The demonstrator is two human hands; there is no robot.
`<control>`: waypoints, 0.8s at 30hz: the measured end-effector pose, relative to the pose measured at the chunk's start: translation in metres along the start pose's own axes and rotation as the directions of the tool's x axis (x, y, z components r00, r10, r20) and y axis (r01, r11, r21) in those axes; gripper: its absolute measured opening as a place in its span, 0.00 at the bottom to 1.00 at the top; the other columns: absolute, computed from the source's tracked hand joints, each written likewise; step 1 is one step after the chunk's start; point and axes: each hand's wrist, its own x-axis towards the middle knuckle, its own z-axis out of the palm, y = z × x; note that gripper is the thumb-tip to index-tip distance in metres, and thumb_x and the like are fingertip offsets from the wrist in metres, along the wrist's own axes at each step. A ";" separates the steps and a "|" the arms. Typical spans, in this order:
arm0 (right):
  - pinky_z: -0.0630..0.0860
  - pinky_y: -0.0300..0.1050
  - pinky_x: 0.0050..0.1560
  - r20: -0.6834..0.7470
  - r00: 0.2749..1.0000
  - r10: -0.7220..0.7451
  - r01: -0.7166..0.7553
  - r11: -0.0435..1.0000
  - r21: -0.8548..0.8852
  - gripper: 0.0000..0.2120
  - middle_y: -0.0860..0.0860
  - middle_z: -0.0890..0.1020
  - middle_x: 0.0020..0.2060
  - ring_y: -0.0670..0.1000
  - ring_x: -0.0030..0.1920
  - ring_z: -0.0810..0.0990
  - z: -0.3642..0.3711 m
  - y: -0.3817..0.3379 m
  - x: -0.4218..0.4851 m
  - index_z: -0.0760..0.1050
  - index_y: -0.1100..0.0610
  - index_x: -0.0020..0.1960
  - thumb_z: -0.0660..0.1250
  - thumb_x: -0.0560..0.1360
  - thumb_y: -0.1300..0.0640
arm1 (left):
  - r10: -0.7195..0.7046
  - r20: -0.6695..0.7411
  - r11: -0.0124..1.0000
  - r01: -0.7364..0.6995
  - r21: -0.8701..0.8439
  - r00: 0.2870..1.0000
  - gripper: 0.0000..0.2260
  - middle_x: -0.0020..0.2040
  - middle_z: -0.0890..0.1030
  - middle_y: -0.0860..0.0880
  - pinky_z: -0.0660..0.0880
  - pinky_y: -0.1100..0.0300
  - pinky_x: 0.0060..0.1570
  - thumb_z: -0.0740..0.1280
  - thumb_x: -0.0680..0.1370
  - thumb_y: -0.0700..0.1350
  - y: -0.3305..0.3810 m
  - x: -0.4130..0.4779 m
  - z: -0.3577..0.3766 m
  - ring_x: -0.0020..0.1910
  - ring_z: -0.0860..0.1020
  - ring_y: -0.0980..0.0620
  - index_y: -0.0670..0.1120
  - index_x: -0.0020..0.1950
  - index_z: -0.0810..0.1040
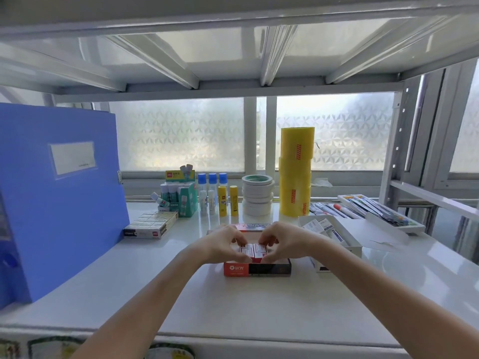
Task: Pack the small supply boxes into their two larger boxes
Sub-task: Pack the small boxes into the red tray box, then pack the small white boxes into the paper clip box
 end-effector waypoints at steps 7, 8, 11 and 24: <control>0.76 0.47 0.47 -0.007 1.000 -0.017 0.017 1.000 -0.025 0.17 0.53 0.82 0.47 0.53 0.46 0.78 0.000 0.000 0.000 0.80 0.59 0.55 0.74 0.69 0.53 | 0.011 -0.018 0.999 -0.012 -0.053 1.000 0.25 0.62 0.75 0.48 0.73 0.53 0.60 0.73 0.70 0.55 -0.006 0.004 0.003 0.59 0.73 0.49 0.47 0.65 0.78; 0.76 0.47 0.47 -0.006 1.000 -0.019 0.019 1.000 -0.025 0.17 0.54 0.82 0.47 0.53 0.46 0.78 0.000 0.001 0.000 0.80 0.59 0.55 0.73 0.69 0.53 | 0.010 -0.017 0.998 -0.011 -0.056 1.000 0.25 0.62 0.75 0.48 0.73 0.54 0.59 0.73 0.70 0.55 -0.007 0.004 0.003 0.59 0.73 0.49 0.47 0.65 0.78; 0.76 0.48 0.49 -0.008 1.000 -0.014 0.013 0.999 -0.034 0.17 0.55 0.82 0.48 0.55 0.48 0.79 0.001 0.001 0.001 0.80 0.59 0.55 0.73 0.69 0.52 | 0.021 -0.016 0.999 -0.021 -0.039 1.000 0.25 0.62 0.75 0.47 0.73 0.54 0.59 0.73 0.70 0.55 -0.005 0.004 0.003 0.59 0.73 0.49 0.47 0.65 0.78; 0.78 0.50 0.57 -0.265 0.960 0.093 -0.093 0.996 0.013 0.12 0.58 0.83 0.52 0.55 0.51 0.81 -0.092 0.067 -0.050 0.79 0.62 0.56 0.68 0.73 0.63 | 0.222 -0.146 0.975 -0.217 0.045 0.964 0.22 0.62 0.79 0.44 0.72 0.46 0.65 0.66 0.77 0.54 0.106 0.033 -0.018 0.61 0.77 0.46 0.42 0.66 0.74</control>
